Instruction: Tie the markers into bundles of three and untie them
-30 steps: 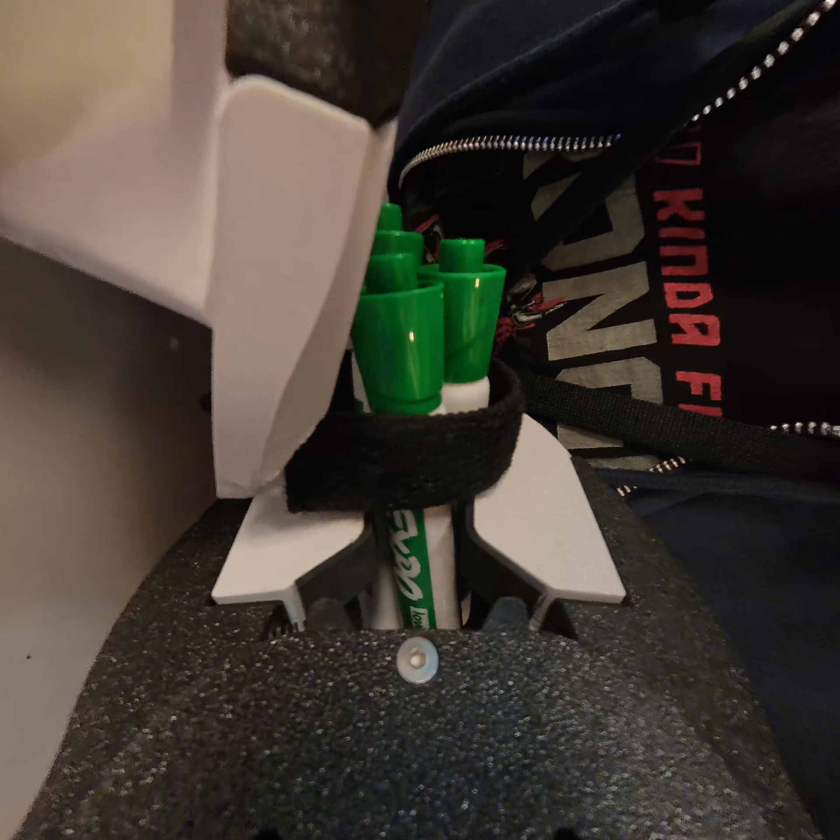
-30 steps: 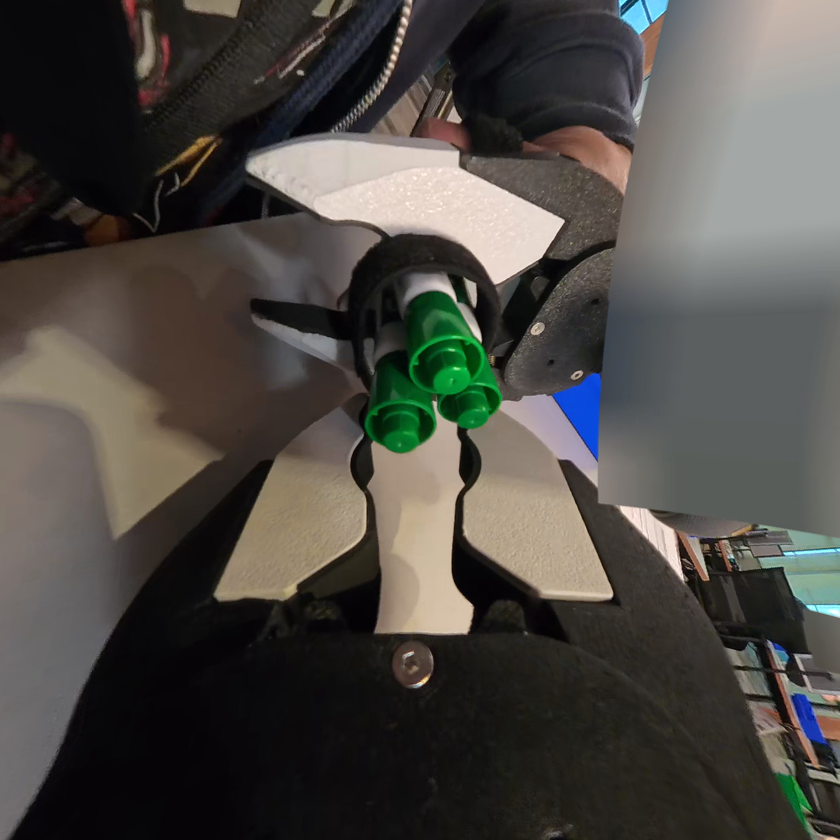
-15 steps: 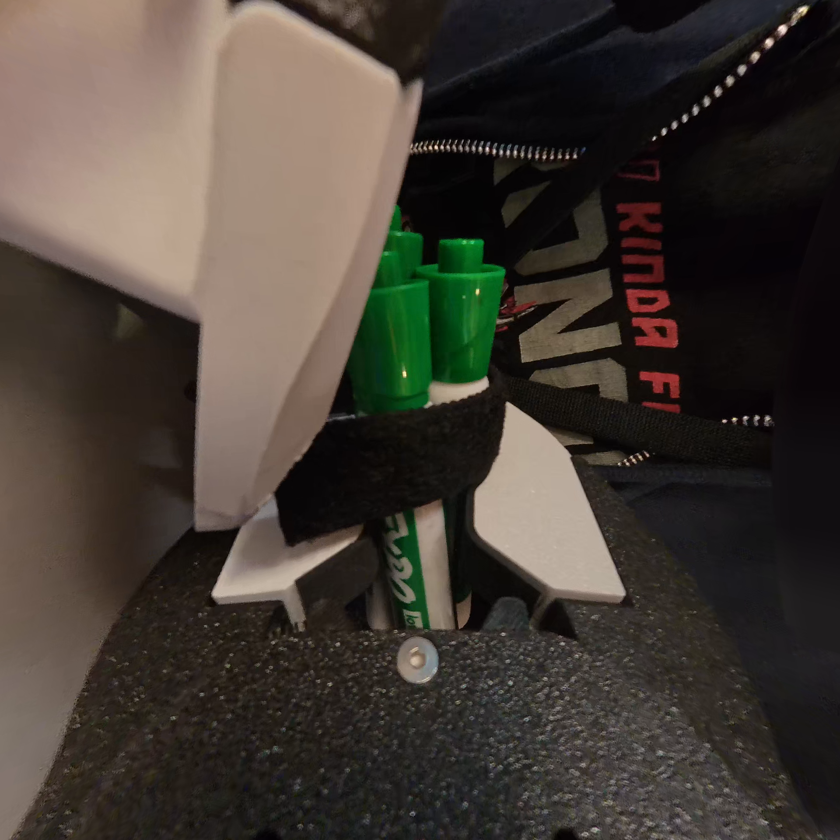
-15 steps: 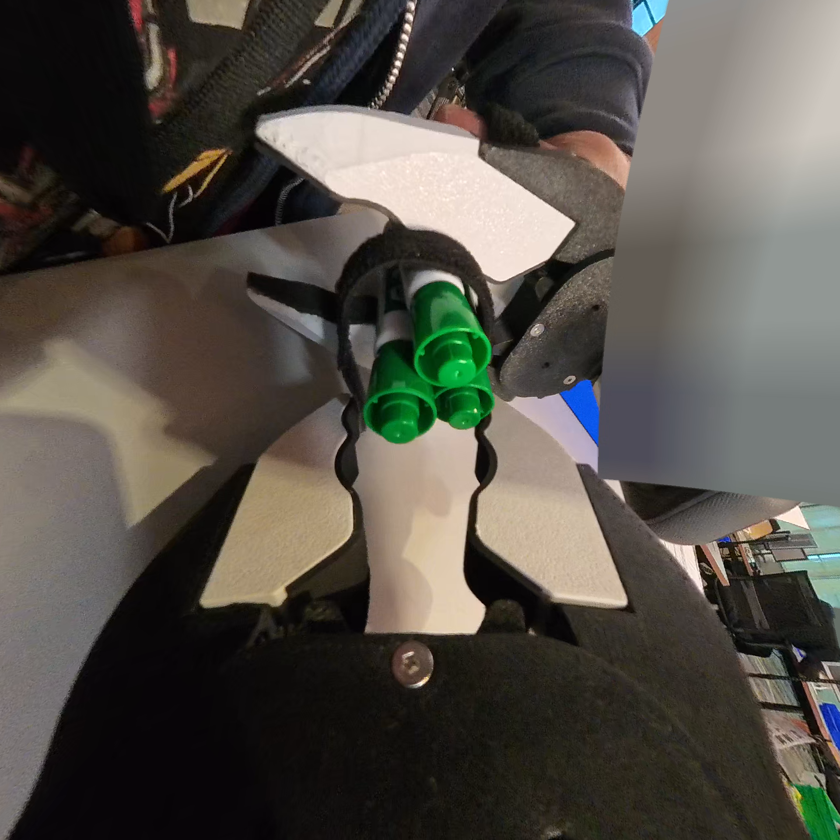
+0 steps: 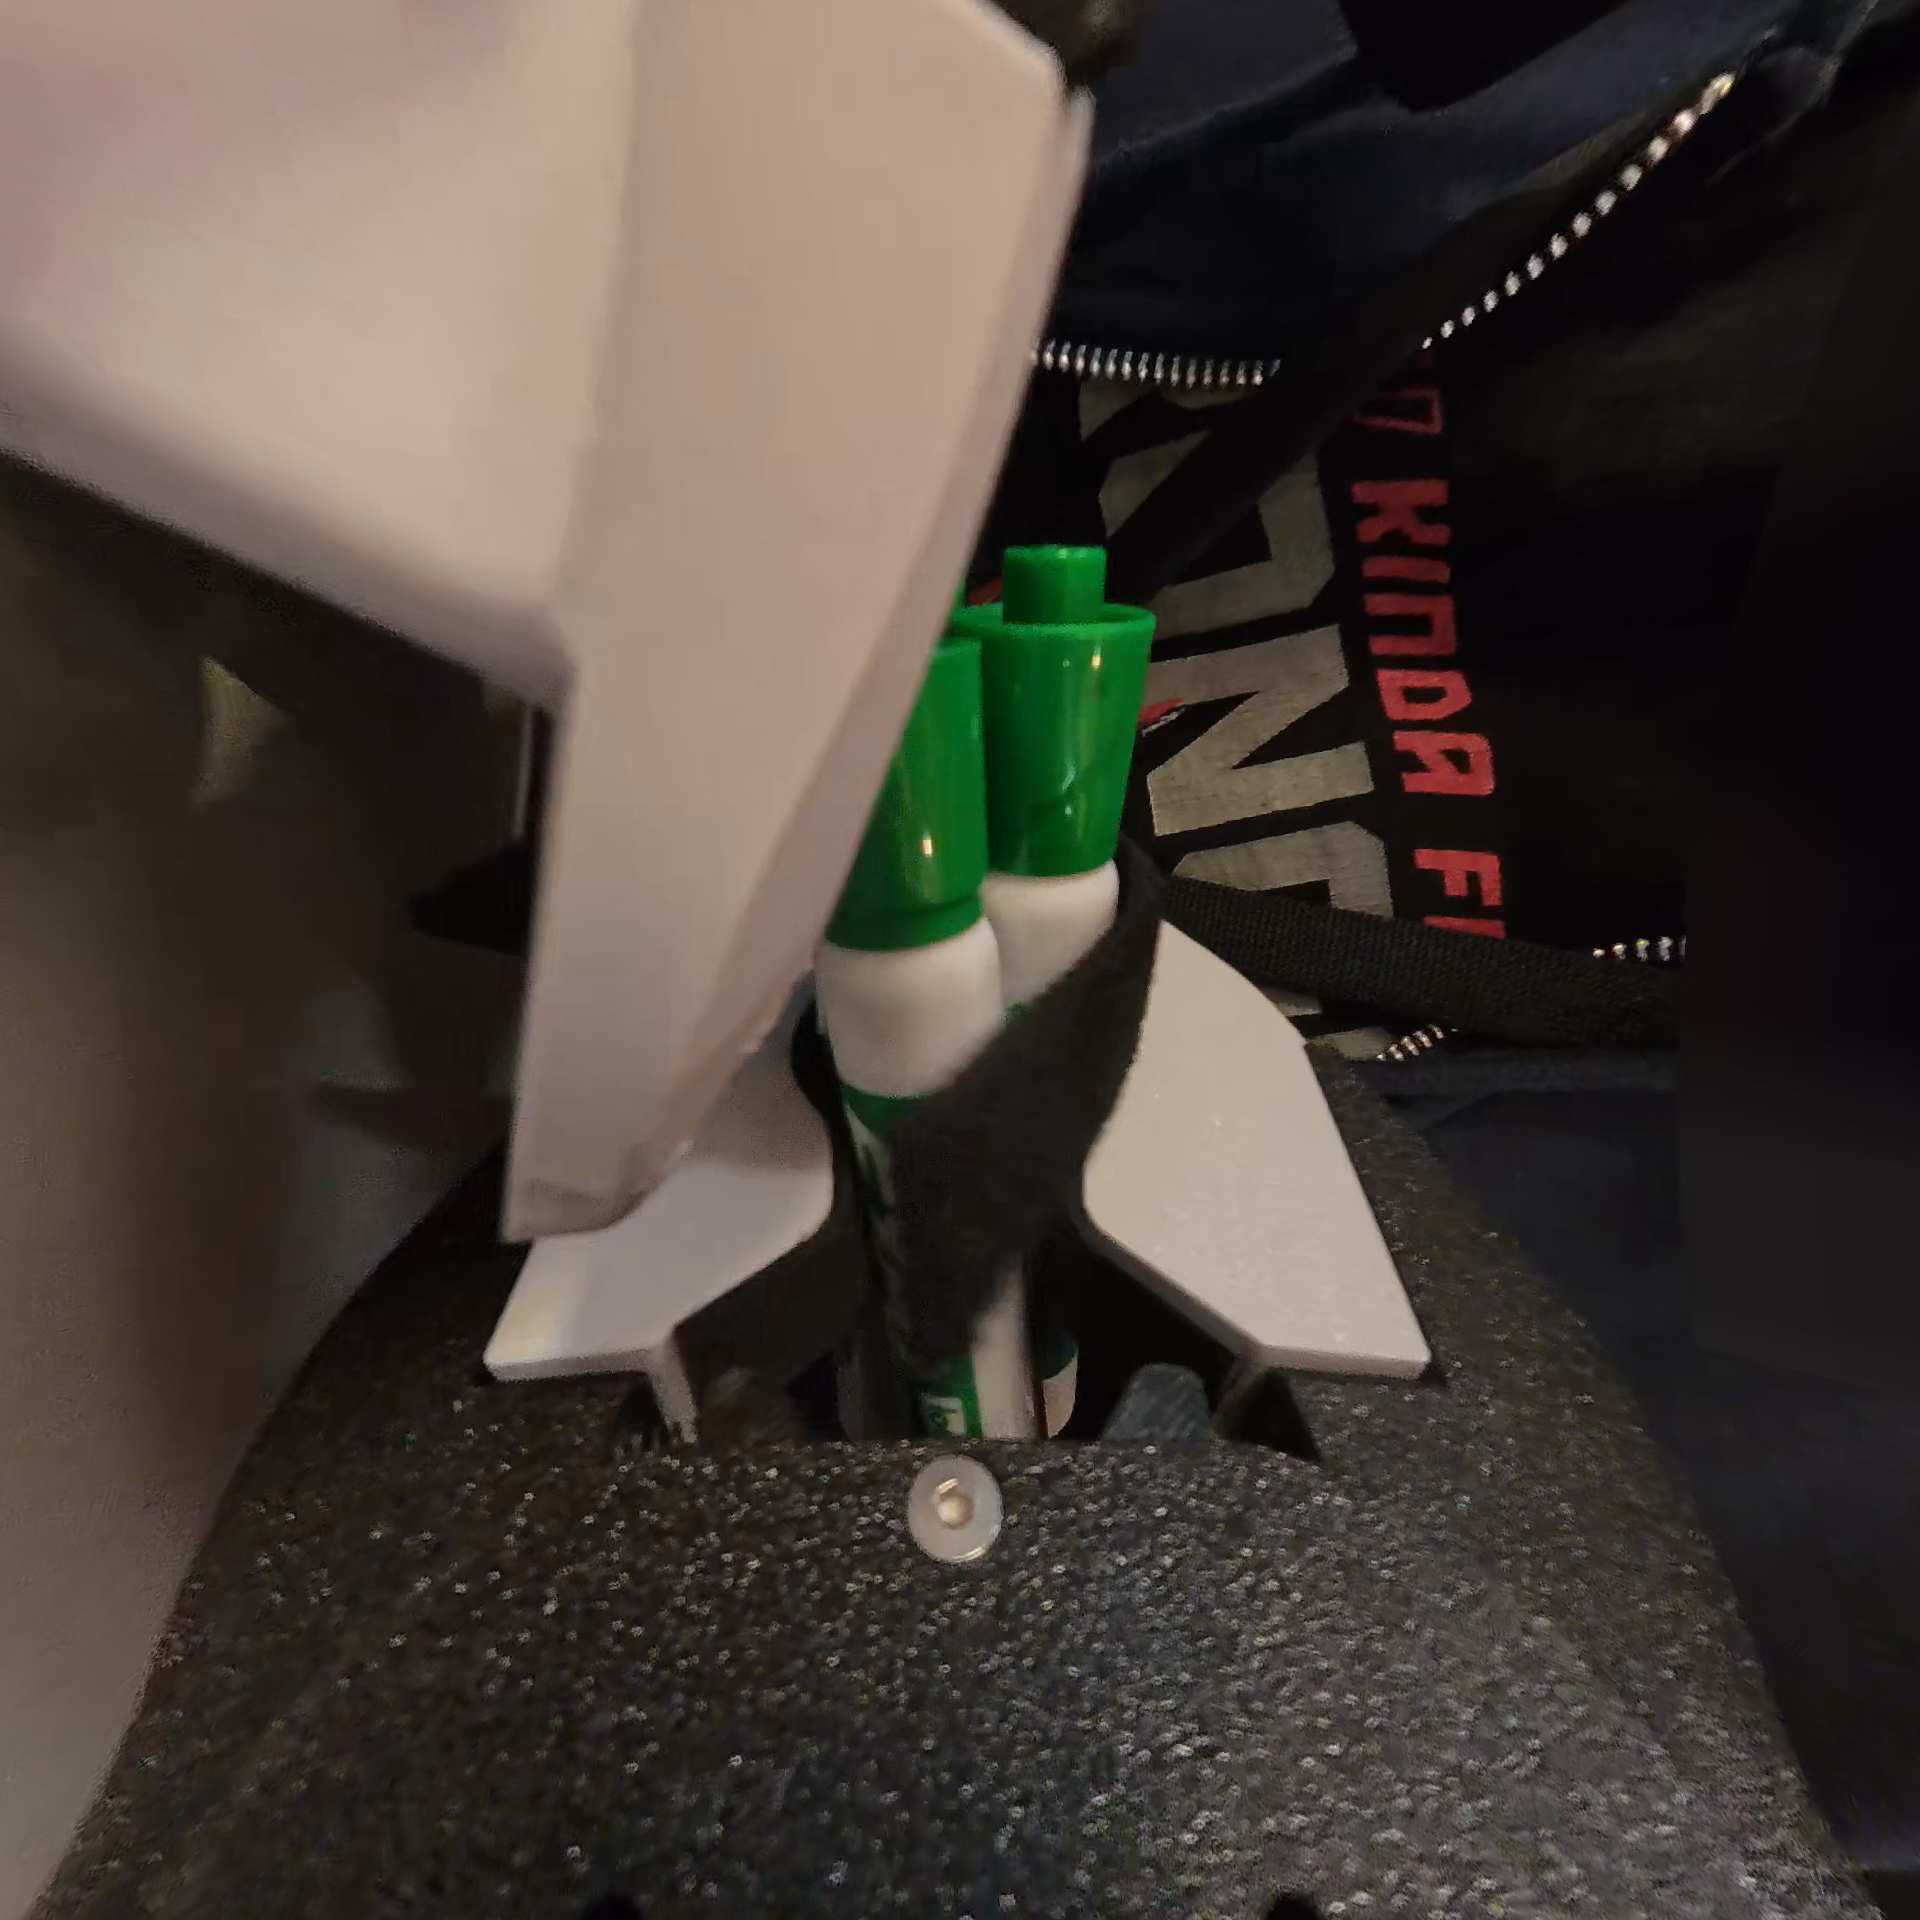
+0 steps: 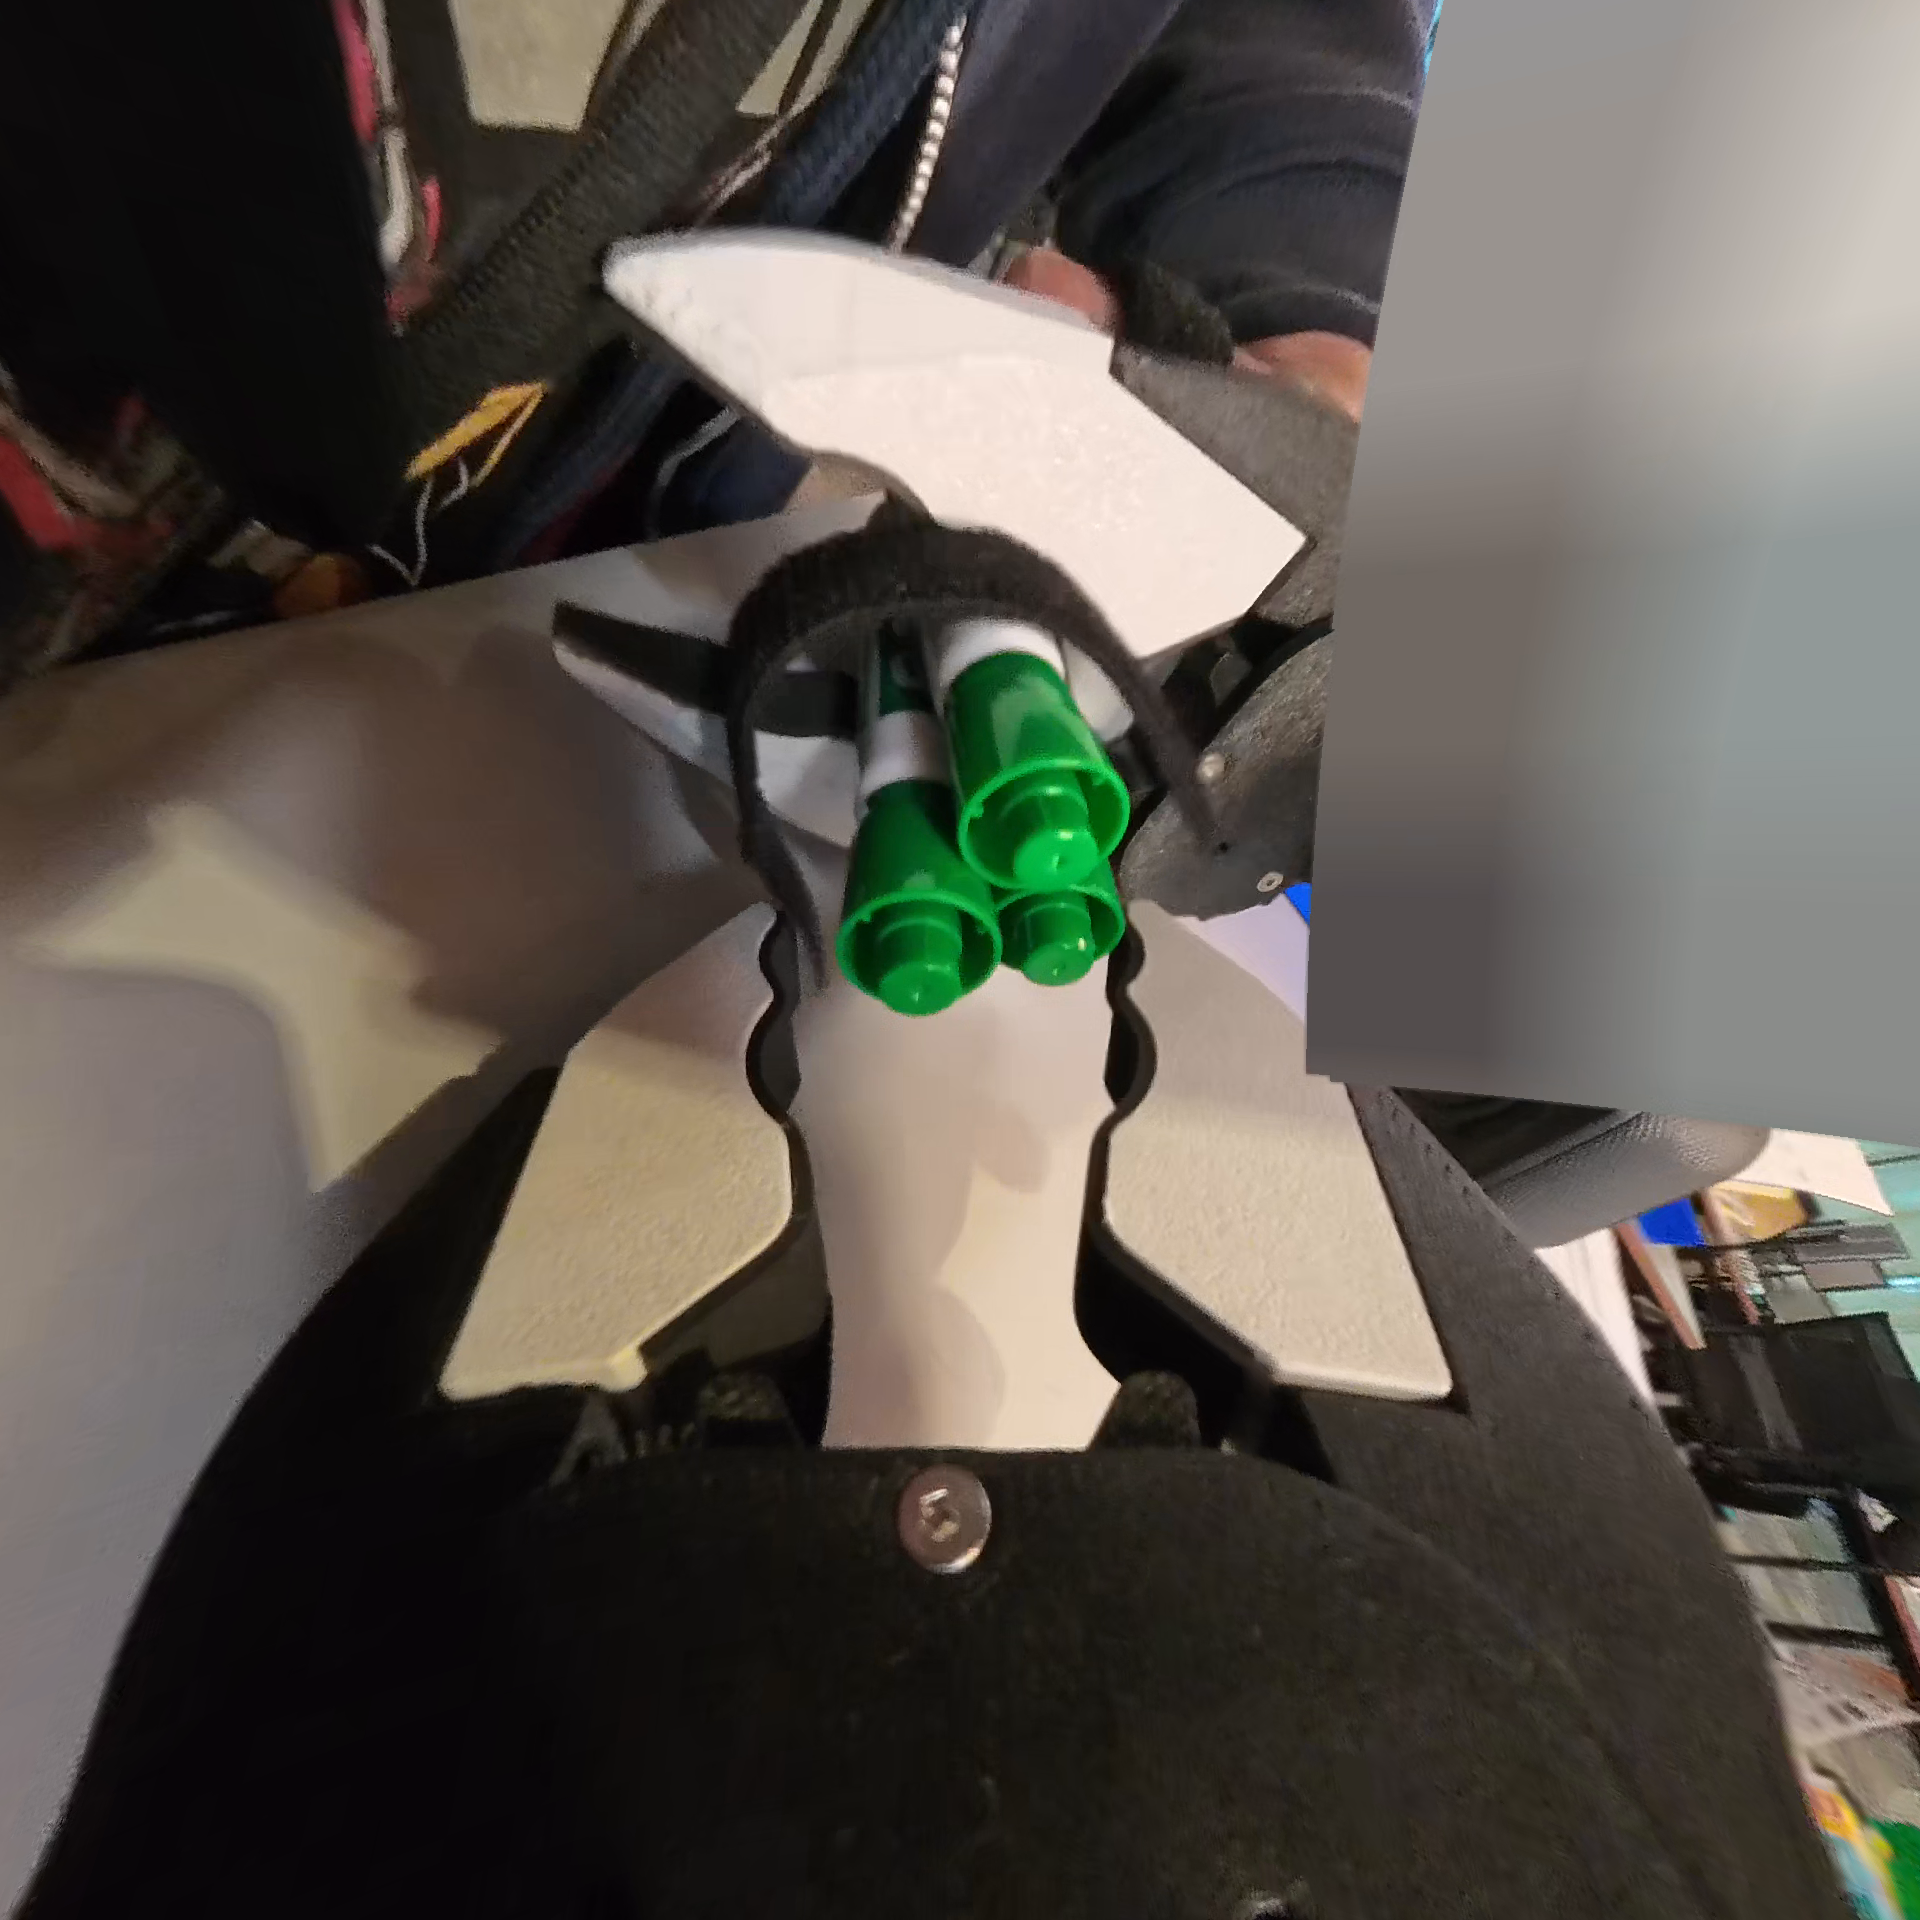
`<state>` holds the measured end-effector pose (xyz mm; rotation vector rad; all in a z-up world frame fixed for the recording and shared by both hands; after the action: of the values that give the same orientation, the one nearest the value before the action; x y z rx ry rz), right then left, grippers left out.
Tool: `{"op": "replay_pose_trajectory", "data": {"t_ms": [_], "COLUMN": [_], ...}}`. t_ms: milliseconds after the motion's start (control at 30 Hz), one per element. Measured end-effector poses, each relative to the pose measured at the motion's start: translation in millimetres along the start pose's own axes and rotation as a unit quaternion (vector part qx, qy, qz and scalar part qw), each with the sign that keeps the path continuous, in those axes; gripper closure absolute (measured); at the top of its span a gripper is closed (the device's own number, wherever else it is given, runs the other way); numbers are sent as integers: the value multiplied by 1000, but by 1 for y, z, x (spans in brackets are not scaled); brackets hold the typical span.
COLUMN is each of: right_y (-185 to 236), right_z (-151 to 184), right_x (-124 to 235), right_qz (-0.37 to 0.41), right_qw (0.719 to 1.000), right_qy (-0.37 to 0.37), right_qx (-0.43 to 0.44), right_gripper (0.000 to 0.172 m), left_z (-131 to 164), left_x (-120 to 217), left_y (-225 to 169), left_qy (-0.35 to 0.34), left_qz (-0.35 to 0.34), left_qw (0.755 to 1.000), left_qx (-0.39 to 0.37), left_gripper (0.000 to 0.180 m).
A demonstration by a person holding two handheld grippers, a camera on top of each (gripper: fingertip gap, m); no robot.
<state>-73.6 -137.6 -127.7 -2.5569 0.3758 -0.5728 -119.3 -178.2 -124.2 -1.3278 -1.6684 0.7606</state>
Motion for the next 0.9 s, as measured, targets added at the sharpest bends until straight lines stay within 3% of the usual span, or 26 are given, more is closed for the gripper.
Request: {"op": "replay_pose_trajectory", "data": {"t_ms": [33, 533, 900], "right_y": [0, -5, -10], "right_z": [-1, 9, 17], "right_x": [0, -4, 1], "right_qz": [-3, 2, -29], "right_qw": [1000, 983, 936], "right_qy": [-1, 30, 60], "right_qx": [-11, -183, -345], "right_gripper": [114, 108, 112], "left_z": [-1, -3, -7], "left_x": [1, 8, 13], "left_y": [0, 4, 4], "left_qy": [-6, -38, -61], "left_qz": [3, 15, 17], "left_qw": [1000, 999, 998], "left_qx": [3, 15, 11], "left_gripper": [134, 139, 139]}}
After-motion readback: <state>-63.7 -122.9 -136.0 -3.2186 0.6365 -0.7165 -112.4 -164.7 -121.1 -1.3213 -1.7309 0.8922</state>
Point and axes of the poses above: each gripper's, where its closed fingertips meet, x back along the fingers, z out of its underside, y = z × x across the jaws, the point moved 2 cm from there along x, back along the fingers, and after that the axes turned 14 degrees about -x, right-handed, at the moved point
